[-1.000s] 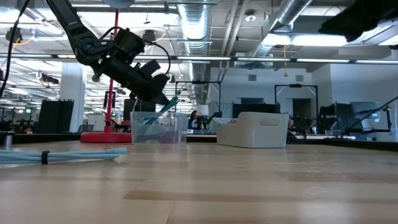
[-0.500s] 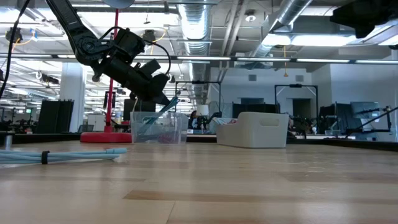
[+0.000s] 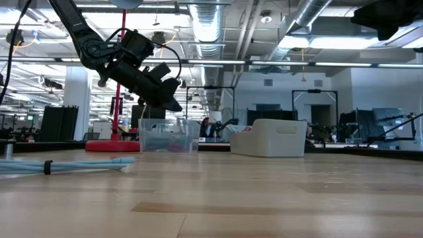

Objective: Pick & Place USB Port
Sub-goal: Put the light blue USB cable into the gray bin

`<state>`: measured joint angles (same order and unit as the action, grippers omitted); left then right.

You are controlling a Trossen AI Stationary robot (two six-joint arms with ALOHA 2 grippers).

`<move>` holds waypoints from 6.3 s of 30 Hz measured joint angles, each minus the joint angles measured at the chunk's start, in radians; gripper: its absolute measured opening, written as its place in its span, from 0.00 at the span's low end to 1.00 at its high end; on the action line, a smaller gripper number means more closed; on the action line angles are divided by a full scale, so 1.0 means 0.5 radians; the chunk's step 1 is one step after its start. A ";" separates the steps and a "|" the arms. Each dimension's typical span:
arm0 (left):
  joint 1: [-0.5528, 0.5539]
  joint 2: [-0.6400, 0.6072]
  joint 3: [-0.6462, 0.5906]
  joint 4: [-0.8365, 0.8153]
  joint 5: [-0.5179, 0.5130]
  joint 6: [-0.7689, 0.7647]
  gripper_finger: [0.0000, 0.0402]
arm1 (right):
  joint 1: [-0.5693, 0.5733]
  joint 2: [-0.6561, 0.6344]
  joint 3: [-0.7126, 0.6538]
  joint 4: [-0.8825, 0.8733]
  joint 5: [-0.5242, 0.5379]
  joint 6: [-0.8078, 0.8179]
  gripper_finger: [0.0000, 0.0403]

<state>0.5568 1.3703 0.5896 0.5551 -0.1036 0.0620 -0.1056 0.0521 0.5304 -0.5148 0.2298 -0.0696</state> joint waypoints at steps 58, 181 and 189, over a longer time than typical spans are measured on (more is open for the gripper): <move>-1.685 -0.184 -0.105 -1.154 0.511 -1.713 0.18 | 0.000 0.000 -0.001 -0.001 -0.015 -0.002 0.28; -0.953 -0.001 0.431 0.367 0.524 0.246 0.00 | -0.005 1.684 -0.322 2.098 -0.409 0.058 0.50; -0.939 -0.002 0.431 0.411 0.524 0.243 0.00 | -0.003 2.091 -0.321 2.604 -0.410 0.089 0.45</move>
<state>0.0872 1.3693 0.8051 0.7605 0.1585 0.1833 -0.1070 1.0977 0.3699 0.7870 0.0246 -0.0254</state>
